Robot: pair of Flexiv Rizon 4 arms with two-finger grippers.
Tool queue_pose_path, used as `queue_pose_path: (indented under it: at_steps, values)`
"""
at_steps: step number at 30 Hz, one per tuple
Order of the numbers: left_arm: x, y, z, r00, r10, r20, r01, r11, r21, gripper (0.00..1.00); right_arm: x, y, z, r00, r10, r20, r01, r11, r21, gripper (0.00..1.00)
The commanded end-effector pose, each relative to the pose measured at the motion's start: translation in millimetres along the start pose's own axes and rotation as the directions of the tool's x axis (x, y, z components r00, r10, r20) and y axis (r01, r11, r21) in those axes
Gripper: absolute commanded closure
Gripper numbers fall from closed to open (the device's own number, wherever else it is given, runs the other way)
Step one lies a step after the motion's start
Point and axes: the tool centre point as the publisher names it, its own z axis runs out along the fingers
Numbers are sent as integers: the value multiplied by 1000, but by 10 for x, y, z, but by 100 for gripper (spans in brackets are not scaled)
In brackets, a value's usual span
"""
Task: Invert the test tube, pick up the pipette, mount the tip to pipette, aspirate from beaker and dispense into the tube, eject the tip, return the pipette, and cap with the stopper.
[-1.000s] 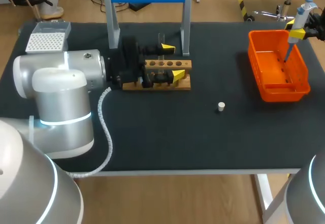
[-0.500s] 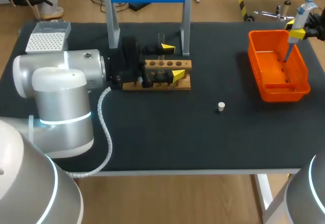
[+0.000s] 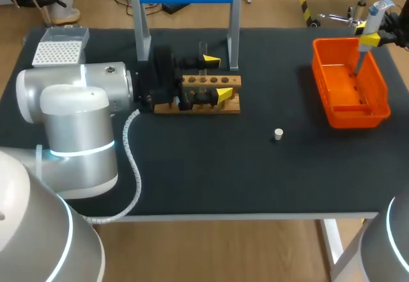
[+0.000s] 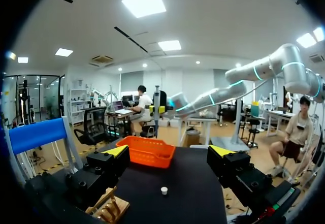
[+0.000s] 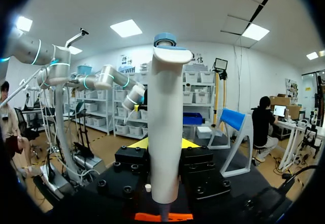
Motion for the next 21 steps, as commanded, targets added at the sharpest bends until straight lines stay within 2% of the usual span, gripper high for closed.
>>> queue_pose_path:
  at_steps: [1, 7, 12, 21]
  values:
    - [6, 6, 10, 1000, 1, 3, -1, 1000, 1, 0, 157, 137, 265, 999, -18, 43, 17, 999, 28, 100]
    - [6, 6, 10, 1000, 1, 3, -1, 1000, 1, 0, 247, 200, 530, 997, -31, 71, 29, 999, 39, 100]
    - [6, 6, 10, 1000, 1, 3, -1, 1000, 1, 0, 326, 154, 702, 992, -20, 125, 12, 998, 65, 100]
    - [6, 6, 10, 1000, 1, 3, -1, 1000, 1, 0, 372, 7, 1036, 995, -17, 99, 11, 998, 65, 100]
